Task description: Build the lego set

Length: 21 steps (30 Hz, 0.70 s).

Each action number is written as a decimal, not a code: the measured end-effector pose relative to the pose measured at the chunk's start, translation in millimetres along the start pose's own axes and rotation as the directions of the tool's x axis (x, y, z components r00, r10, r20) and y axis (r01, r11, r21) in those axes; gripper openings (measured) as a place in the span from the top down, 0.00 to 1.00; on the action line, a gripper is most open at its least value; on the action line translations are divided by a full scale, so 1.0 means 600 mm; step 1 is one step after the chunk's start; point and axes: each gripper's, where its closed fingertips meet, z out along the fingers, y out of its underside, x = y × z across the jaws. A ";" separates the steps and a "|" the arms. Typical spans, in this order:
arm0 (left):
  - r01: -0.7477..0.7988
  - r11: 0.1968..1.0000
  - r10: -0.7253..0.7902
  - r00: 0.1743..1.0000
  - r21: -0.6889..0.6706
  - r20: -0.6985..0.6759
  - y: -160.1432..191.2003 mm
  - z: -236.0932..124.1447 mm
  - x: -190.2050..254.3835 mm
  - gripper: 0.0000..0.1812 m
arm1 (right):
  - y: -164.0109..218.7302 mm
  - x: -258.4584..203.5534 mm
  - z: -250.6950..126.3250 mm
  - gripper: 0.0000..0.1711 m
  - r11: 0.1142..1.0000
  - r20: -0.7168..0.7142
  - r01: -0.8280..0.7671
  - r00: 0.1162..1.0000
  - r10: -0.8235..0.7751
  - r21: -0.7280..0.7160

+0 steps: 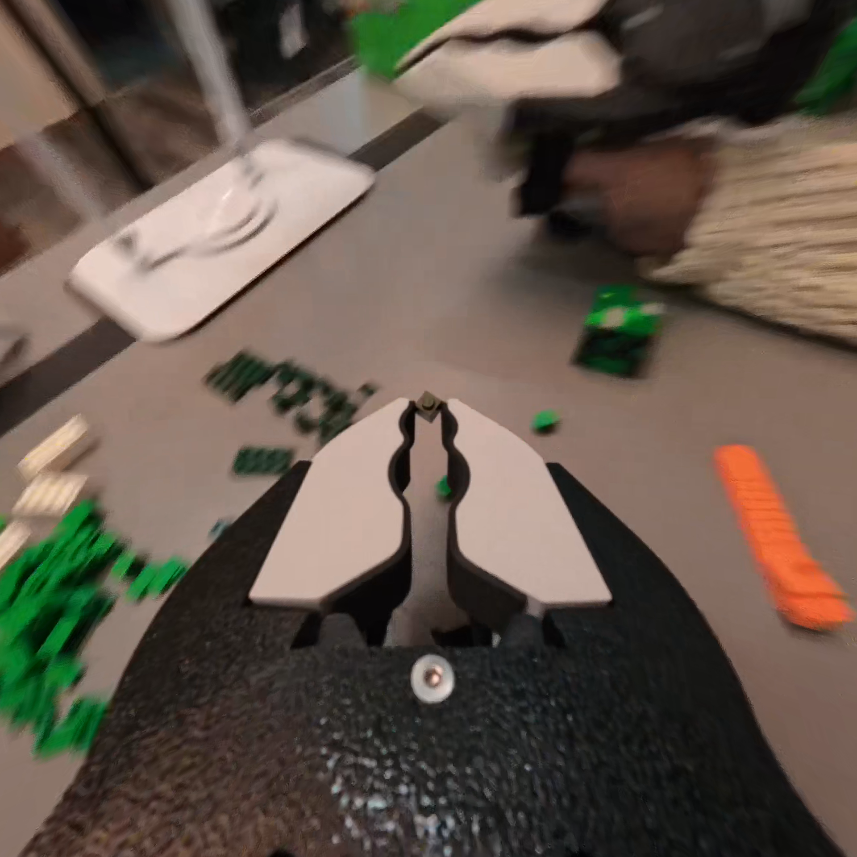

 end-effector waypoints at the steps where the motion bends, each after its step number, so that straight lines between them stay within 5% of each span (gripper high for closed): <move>1: -0.044 0.999 0.046 0.996 0.019 -0.081 -0.014 0.004 0.034 0.95 | 0.000 0.000 0.000 0.97 1.000 0.000 0.001 1.000 -0.001 0.000; 9: -0.273 0.953 0.215 0.916 -0.132 -0.339 0.027 0.035 0.147 0.94 | 0.000 -0.001 0.000 0.97 1.000 0.002 0.003 1.000 -0.003 -0.002; 15: -0.178 0.983 0.153 0.919 -0.036 -0.365 0.003 0.027 0.153 0.83 | 0.000 -0.001 0.000 0.97 1.000 0.003 0.004 1.000 -0.004 -0.001; 17: -0.131 0.991 0.127 0.943 0.010 -0.307 -0.008 0.025 0.131 0.83 | 0.000 -0.001 0.000 0.97 1.000 0.003 0.004 1.000 -0.004 -0.001; 21: 0.007 0.999 -0.012 0.993 0.044 0.115 -0.004 -0.005 -0.018 0.97 | 0.000 -0.002 0.000 0.97 1.000 0.005 0.005 1.000 -0.005 -0.001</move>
